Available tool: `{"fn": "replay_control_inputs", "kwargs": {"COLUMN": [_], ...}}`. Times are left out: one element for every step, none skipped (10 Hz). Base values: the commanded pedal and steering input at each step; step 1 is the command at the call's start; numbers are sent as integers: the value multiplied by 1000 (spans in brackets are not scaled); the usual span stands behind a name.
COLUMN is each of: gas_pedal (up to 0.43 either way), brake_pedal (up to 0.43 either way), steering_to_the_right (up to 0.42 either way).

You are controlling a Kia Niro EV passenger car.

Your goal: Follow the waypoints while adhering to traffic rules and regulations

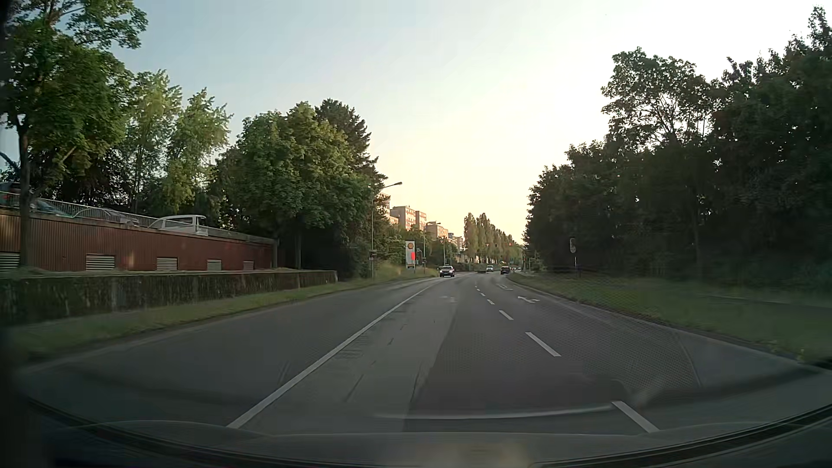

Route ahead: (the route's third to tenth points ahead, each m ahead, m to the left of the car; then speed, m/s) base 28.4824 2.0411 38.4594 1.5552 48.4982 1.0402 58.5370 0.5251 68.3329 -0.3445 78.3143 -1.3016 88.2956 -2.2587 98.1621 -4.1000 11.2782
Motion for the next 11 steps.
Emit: {"fn": "replay_control_inputs", "kwargs": {"gas_pedal": [0, 0, 0, 0, 0, 0, 0, 0, 0, 0, 0], "brake_pedal": [30, 30, 30, 24, 30, 30, 24, 30, 30, 24, 24], "steering_to_the_right": [4, 4, 4, 4, 5, 5, 5, 5, 5, 5, 5]}}
